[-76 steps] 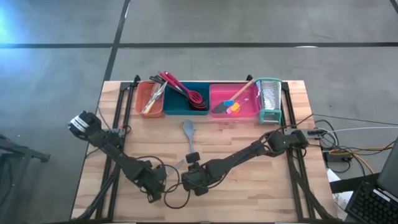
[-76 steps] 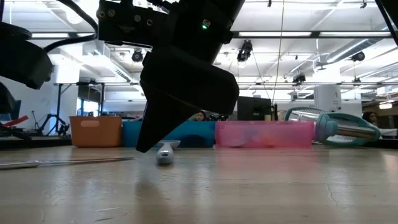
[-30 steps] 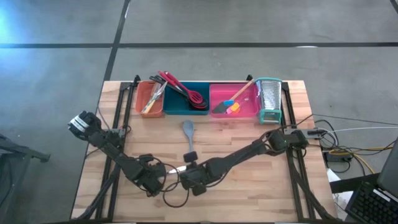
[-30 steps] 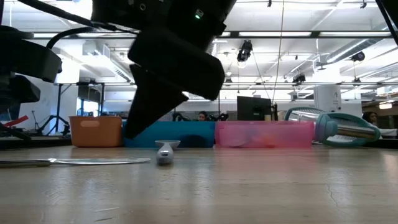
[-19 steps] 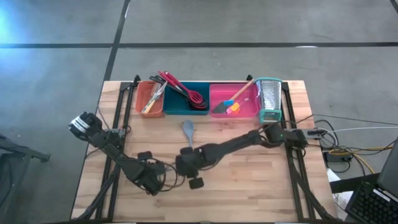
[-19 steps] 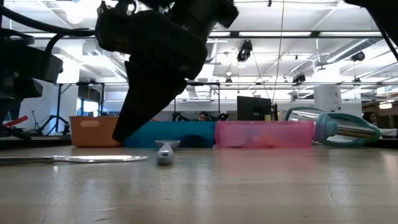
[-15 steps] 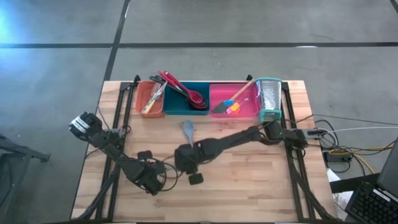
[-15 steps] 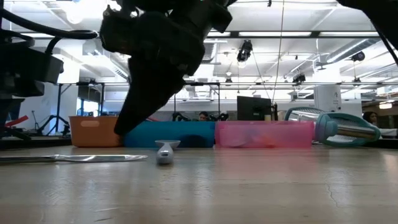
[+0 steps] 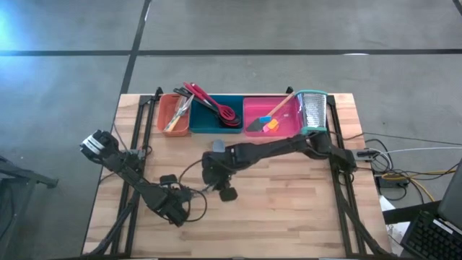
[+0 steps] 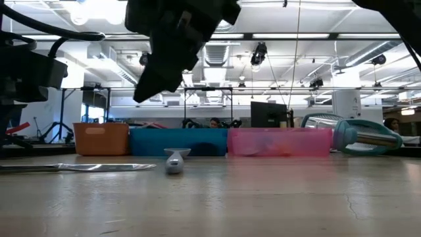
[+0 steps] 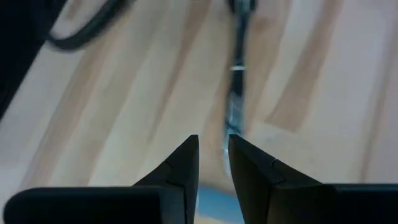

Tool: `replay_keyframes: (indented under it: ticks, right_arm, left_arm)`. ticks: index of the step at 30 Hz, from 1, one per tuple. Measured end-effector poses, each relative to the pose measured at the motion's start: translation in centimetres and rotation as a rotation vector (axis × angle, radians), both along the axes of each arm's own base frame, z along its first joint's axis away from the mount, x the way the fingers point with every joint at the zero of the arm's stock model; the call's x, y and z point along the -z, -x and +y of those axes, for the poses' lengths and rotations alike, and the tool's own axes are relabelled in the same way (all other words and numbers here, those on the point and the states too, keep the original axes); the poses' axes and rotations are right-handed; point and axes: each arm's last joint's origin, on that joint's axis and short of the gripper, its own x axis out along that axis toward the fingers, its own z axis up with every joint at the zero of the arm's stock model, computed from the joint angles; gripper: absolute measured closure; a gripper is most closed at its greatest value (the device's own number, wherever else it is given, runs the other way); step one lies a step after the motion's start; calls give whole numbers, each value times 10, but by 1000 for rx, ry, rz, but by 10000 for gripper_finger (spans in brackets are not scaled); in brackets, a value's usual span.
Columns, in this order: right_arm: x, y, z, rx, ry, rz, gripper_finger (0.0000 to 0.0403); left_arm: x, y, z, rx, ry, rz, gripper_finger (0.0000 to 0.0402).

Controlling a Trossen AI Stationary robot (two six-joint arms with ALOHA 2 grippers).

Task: Pick & Place Kitchen Items
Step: Put the silver knife into the orange bin

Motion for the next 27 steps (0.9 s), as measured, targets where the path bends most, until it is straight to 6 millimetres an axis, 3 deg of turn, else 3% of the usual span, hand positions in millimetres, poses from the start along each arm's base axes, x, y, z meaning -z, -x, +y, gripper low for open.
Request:
replay_keyframes:
  ticks: [6, 16, 27]
  right_arm:
    - [7, -6, -19, 53, -47, -2, 289]
    - [44, -17, -25, 28, -228, 56, 206]
    - [74, -25, -28, 40, -219, 62, 198]
  left_arm:
    - [0, 0, 0, 17, -3, 1, 339]
    - [0, 0, 0, 27, -20, -5, 340]
    - [-1, -1, 2, 30, -33, -3, 340]
